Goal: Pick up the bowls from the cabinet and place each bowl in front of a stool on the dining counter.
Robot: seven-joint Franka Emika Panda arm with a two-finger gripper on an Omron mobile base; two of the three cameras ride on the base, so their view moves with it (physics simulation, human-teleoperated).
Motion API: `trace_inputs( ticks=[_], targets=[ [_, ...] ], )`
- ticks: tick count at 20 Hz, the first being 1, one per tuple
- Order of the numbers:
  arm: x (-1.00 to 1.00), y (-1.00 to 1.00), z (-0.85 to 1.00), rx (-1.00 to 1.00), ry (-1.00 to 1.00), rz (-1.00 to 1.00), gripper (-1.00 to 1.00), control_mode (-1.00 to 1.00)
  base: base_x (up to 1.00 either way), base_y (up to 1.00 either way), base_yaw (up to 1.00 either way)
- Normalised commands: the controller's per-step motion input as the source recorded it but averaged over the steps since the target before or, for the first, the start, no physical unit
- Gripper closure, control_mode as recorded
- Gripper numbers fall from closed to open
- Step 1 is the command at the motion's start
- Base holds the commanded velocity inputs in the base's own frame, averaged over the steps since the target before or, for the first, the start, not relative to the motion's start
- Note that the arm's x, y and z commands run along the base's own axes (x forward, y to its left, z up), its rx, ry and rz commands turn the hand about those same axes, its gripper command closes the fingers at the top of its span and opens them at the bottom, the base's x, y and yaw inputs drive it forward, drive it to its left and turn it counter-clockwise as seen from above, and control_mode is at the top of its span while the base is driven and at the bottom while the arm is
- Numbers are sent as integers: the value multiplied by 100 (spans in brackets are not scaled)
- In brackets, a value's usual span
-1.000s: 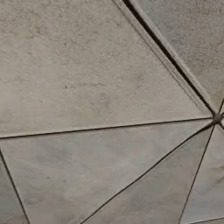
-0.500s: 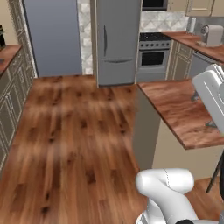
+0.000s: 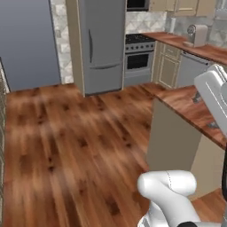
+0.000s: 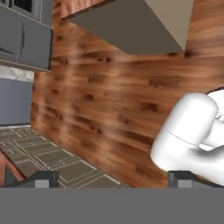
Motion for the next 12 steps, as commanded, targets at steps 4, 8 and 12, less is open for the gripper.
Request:
trace_inputs(
  ticks=[4, 8, 12],
  targets=[
    [0, 0, 0, 0, 0, 0, -100, 100, 63, 66, -61],
    [0, 0, 0, 0, 0, 0, -100, 100, 60, 77, -63],
    [0, 0, 0, 0, 0, 0, -100, 100, 58, 98, -62]
  ],
)
